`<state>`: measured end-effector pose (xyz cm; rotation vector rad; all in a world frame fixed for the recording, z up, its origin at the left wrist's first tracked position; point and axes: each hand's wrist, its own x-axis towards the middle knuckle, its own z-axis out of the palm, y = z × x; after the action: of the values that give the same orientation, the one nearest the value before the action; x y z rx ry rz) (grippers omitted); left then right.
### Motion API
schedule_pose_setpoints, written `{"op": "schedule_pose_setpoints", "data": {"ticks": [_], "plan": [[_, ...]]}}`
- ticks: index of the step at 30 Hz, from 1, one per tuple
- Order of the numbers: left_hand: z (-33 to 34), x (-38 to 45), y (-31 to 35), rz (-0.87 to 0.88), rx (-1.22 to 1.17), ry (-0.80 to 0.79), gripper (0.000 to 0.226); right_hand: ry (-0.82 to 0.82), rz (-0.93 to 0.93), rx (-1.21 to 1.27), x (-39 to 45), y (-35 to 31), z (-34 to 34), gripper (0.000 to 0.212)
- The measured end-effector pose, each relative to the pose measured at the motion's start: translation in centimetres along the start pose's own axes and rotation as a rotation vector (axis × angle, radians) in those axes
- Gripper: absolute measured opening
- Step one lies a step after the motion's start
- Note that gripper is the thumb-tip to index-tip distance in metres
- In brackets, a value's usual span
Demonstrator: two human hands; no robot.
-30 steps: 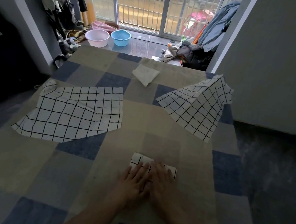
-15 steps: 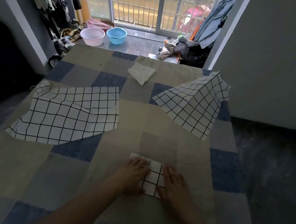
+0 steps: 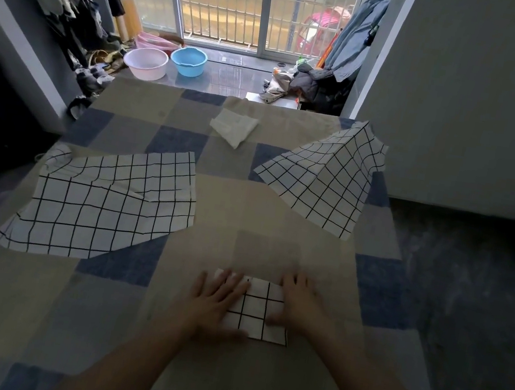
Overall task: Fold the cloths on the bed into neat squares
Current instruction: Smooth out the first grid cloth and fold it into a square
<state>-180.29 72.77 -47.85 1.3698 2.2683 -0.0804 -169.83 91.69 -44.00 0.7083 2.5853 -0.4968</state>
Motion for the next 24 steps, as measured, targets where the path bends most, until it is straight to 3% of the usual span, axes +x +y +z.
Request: {"op": "schedule_pose_setpoints", "data": {"ticks": [3, 7, 10, 14, 15, 18, 21, 24], "plan": [[0.0, 0.2, 0.4, -0.033, -0.014, -0.005, 0.094, 0.009, 0.065, 0.199, 0.6, 0.1, -0.7, 0.079], [-0.2, 0.1, 0.5, -0.041, -0.006, -0.016, 0.099, 0.035, 0.242, 0.657, 1.2, 0.3, -1.3, 0.05], [-0.5, 0.0, 0.6, -0.033, 0.014, -0.031, 0.099, 0.018, 0.243, 0.58, 1.3, 0.6, -0.8, 0.032], [-0.6, -0.3, 0.0, 0.029, 0.058, 0.048, 0.094, 0.035, 0.246, 0.504, 1.0, 0.5, -0.3, 0.03], [-1.2, -0.7, 0.1, -0.002, -0.012, -0.015, 0.095, 0.023, 0.224, 0.565, 0.8, 0.3, -0.4, 0.028], [-2.6, -1.0, -0.3, 0.054, -0.061, 0.153, 0.092, 0.016, 0.084, 0.68, -0.3, -0.1, -0.8, 0.031], [-5.2, -1.4, 1.2, 0.068, -0.39, 0.248, 0.091, 0.073, -0.117, 0.683, -2.5, -0.1, -3.0, 0.026], [-9.0, -2.3, 3.6, 0.151, -0.633, 0.181, 0.058, 0.104, -0.253, 0.701, -5.1, 0.2, -6.2, 0.031]]}}
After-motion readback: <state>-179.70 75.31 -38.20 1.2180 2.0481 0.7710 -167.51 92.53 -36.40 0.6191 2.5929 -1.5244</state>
